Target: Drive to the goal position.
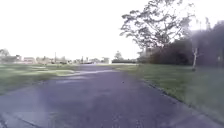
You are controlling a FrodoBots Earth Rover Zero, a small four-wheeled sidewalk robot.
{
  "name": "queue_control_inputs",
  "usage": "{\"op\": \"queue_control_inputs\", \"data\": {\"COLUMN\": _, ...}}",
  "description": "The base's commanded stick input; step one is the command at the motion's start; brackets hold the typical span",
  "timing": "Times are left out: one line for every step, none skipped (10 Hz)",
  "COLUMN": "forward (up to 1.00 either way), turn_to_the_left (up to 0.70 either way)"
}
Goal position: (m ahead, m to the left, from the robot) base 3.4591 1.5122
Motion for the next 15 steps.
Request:
{"op": "queue_control_inputs", "data": {"forward": 0.85, "turn_to_the_left": 0.0}}
{"op": "queue_control_inputs", "data": {"forward": 0.85, "turn_to_the_left": 0.0}}
{"op": "queue_control_inputs", "data": {"forward": 0.85, "turn_to_the_left": 0.0}}
{"op": "queue_control_inputs", "data": {"forward": 0.85, "turn_to_the_left": 0.0}}
{"op": "queue_control_inputs", "data": {"forward": 0.85, "turn_to_the_left": 0.0}}
{"op": "queue_control_inputs", "data": {"forward": 0.85, "turn_to_the_left": 0.0}}
{"op": "queue_control_inputs", "data": {"forward": 0.85, "turn_to_the_left": 0.0}}
{"op": "queue_control_inputs", "data": {"forward": 0.85, "turn_to_the_left": 0.0}}
{"op": "queue_control_inputs", "data": {"forward": 0.85, "turn_to_the_left": 0.0}}
{"op": "queue_control_inputs", "data": {"forward": 0.85, "turn_to_the_left": 0.0}}
{"op": "queue_control_inputs", "data": {"forward": 0.85, "turn_to_the_left": 0.0}}
{"op": "queue_control_inputs", "data": {"forward": 0.85, "turn_to_the_left": 0.0}}
{"op": "queue_control_inputs", "data": {"forward": 0.85, "turn_to_the_left": 0.0}}
{"op": "queue_control_inputs", "data": {"forward": 0.85, "turn_to_the_left": 0.0}}
{"op": "queue_control_inputs", "data": {"forward": 0.85, "turn_to_the_left": 0.0}}
